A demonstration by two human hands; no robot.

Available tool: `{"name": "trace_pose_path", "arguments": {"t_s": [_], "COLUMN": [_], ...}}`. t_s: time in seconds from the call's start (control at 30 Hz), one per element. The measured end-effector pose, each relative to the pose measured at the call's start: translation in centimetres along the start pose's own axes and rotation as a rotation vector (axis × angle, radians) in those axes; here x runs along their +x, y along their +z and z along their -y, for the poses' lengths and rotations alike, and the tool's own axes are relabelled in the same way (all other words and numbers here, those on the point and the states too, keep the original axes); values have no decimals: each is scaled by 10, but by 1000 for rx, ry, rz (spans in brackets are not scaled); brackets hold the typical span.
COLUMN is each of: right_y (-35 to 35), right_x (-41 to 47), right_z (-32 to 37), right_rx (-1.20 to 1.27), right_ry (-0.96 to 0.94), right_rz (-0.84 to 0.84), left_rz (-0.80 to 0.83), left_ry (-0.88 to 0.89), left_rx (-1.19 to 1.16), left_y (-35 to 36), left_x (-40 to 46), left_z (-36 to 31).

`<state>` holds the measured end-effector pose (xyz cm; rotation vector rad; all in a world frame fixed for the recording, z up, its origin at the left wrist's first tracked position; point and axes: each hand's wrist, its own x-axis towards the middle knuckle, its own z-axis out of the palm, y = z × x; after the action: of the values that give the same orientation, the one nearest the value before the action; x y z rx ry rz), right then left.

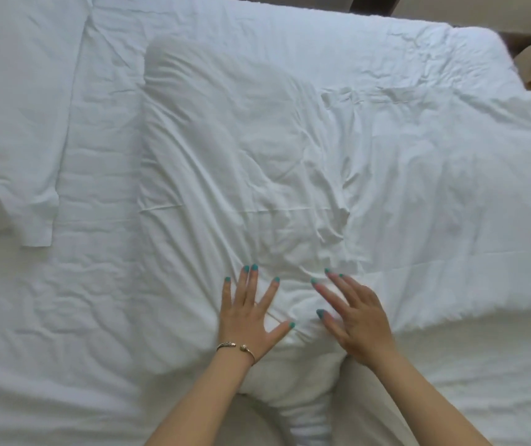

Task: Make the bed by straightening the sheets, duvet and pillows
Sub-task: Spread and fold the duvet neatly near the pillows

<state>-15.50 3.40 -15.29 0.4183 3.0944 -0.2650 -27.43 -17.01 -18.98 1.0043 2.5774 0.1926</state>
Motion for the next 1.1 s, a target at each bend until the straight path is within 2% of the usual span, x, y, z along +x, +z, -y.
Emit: {"name": "trace_pose_path", "arguments": {"t_s": [0.03, 0.07, 0.1, 0.13, 0.17, 0.37, 0.47, 0.57, 0.67, 0.77, 0.83, 0.97, 1.1], "right_y": [4, 10, 18, 23, 26, 17, 10, 4, -5, -17, -30, -59, -85], "right_x": [-7, -19, -32, -44, -50, -40, -39, -39, -47, -79, -109, -164, -188], "right_z": [3, -1, -12, -22, -28, -16, -17, -30, -55, -95, -128, -202, -268], "right_rx": [-82, -95, -70, -33, -14, 230, 361, 500, 629, 721, 740, 735, 622], "right_ry": [-14, 157, 407, 597, 657, 710, 732, 713, 626, 545, 528, 558, 580], "right_rz": [222, 441, 604, 691, 720, 744, 725, 722, 691, 649, 691, 786, 841], "left_rz": [15, 21, 24, 30, 38, 158, 309, 362, 359, 322, 319, 497, 547], "left_ry": [4, 18, 35, 47, 54, -1, -7, -76, -229, -408, -462, -398, -385], "left_rx": [11, 30, 52, 70, 76, 62, 52, 78, 72, -28, -122, -274, -293], "left_y": [2, 5, 8, 9, 9, 9, 3, -6, -7, -7, -4, -6, -20], "left_x": [1, 2, 2, 3, 4, -2, -6, -14, -18, -20, -26, -34, -10], "left_z": [0, 0, 0, 1, 1, -15, -34, -46, -77, -139, -188, -300, -391]}}
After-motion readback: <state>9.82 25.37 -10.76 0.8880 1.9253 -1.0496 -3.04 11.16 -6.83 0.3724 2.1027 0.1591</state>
